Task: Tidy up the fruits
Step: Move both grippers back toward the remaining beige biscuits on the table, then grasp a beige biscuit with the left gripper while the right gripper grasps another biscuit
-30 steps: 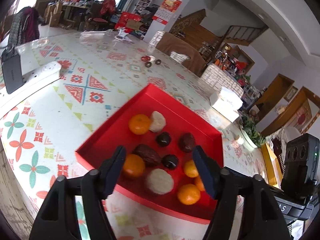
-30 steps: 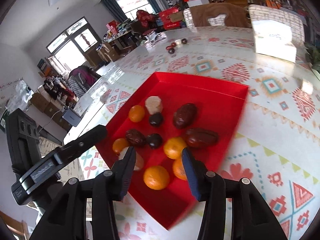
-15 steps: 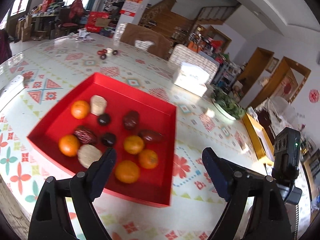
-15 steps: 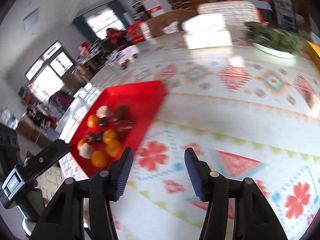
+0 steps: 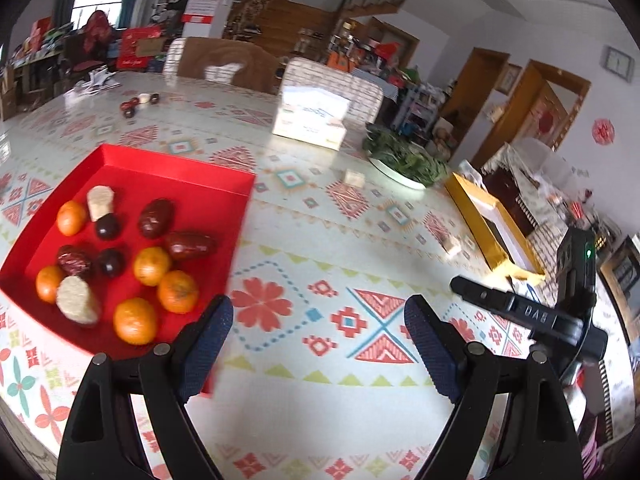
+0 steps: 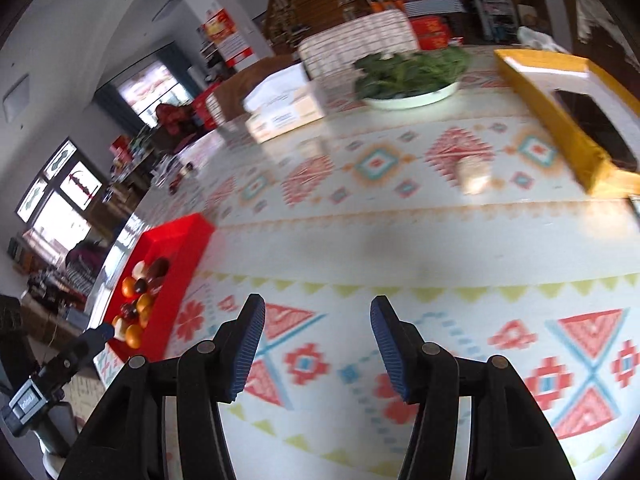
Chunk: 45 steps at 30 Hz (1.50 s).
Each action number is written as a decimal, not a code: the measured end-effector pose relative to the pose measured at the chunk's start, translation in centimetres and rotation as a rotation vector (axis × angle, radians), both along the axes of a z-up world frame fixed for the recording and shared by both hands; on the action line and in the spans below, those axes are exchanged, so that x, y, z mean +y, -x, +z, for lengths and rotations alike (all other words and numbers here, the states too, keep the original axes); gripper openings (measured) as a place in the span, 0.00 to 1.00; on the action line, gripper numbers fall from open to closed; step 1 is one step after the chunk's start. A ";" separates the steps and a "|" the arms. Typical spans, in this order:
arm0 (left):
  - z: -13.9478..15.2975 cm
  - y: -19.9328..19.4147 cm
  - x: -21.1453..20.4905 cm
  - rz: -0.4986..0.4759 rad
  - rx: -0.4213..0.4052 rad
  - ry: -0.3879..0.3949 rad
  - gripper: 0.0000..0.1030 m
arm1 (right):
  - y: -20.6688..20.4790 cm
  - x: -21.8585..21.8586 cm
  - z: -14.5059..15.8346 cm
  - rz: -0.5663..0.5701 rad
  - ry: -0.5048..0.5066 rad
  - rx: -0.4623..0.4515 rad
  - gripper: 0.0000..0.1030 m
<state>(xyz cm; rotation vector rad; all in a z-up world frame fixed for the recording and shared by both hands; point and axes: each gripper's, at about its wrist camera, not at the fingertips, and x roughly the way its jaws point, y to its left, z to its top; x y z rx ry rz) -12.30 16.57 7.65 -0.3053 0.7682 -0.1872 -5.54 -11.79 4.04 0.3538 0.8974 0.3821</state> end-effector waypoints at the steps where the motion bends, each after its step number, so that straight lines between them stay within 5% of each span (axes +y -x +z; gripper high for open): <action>1: 0.1 -0.3 -0.3 -0.008 0.005 -0.004 0.84 | -0.1 -0.8 0.2 -0.012 0.007 -0.003 0.58; 13: 8.6 -8.0 -3.7 -0.114 -0.083 -0.196 0.84 | -2.8 -9.8 5.2 -0.194 0.038 -0.084 0.59; 17: 9.7 -12.7 -5.0 -0.130 -0.057 -0.215 0.85 | -3.9 -10.9 6.5 -0.230 0.004 -0.129 0.67; 21: 7.3 -16.6 -6.4 -0.130 0.009 -0.172 0.85 | -5.8 -9.8 5.1 -0.220 -0.024 -0.107 0.68; 32: -2.5 -26.8 -11.1 -0.130 0.173 -0.212 0.84 | -11.0 -7.4 -1.3 -0.204 0.086 -0.001 0.68; 41: -7.0 -30.5 -11.7 -0.120 0.230 -0.253 0.84 | -11.8 -6.2 -2.6 -0.154 0.214 -0.001 0.68; 43: -7.2 -30.8 -12.0 -0.120 0.212 -0.284 0.82 | -12.0 -5.9 -2.9 -0.146 0.238 0.002 0.65; 45: -7.2 -31.1 -12.3 -0.121 0.194 -0.320 0.62 | -12.1 -5.7 -3.0 -0.142 0.258 0.005 0.57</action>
